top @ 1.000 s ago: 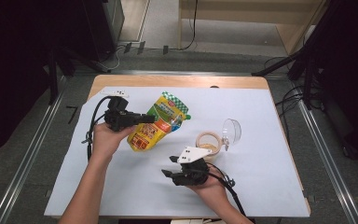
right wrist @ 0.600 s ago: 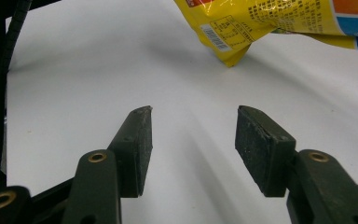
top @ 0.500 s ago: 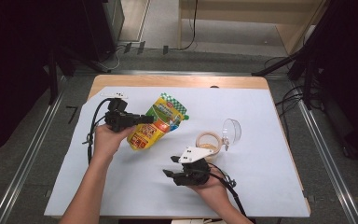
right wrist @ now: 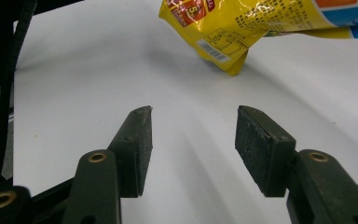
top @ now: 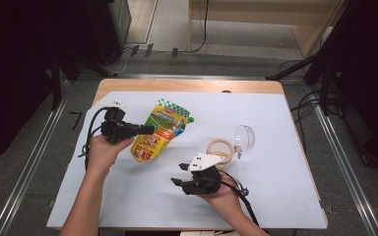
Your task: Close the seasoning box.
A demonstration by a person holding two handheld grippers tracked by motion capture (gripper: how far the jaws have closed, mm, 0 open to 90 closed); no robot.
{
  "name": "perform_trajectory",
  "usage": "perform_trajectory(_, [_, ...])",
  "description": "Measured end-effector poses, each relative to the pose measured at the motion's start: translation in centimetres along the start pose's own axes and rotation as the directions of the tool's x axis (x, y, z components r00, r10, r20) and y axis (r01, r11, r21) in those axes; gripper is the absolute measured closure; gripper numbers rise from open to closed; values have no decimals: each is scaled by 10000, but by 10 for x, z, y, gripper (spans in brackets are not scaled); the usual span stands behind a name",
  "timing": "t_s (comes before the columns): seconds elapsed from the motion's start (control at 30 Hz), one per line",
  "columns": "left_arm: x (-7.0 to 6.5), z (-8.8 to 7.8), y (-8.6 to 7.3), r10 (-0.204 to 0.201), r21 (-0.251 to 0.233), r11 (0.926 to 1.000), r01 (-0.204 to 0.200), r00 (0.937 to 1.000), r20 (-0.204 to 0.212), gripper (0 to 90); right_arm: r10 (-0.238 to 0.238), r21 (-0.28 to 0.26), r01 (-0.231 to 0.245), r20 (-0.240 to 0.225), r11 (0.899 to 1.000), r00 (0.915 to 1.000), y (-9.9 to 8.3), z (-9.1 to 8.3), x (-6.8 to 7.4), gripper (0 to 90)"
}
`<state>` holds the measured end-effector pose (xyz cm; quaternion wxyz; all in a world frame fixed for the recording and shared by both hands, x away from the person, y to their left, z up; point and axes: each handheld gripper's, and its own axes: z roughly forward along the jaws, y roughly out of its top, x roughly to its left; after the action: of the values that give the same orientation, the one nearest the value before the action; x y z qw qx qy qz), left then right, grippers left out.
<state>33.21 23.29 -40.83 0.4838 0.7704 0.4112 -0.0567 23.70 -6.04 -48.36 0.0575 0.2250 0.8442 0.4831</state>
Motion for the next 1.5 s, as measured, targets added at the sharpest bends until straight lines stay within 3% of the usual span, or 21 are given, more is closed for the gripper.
perform_trajectory(0.17, [-1,-8,-6,-119,-71,9999,119,9999,-49,870,-1,21,1,-35,10000,10000,1,1,0,476])
perform_trajectory(0.5, [0,-22,-15,198,-46,9998,-200,9992,-355,860,-35,7,35,29,10000,10000,2,0,-1,476])
perform_trajectory(0.67, [5,-27,-20,36,-111,9999,-37,9999,-141,868,-27,-4,27,32,10000,10000,2,-1,-2,476])
perform_trajectory(0.9, [4,-32,-24,344,87,9994,-342,9993,-172,881,-29,13,29,27,10000,10000,2,0,-2,476])
perform_trajectory(1.2, [7,-45,-40,174,10,9998,-174,9997,-155,869,23,8,-23,60,10000,10000,2,0,-3,476])
perform_trajectory(1.5, [7,-47,-46,334,100,9994,-334,9994,47,781,-77,91,77,22,9999,10000,2,3,-1,476])
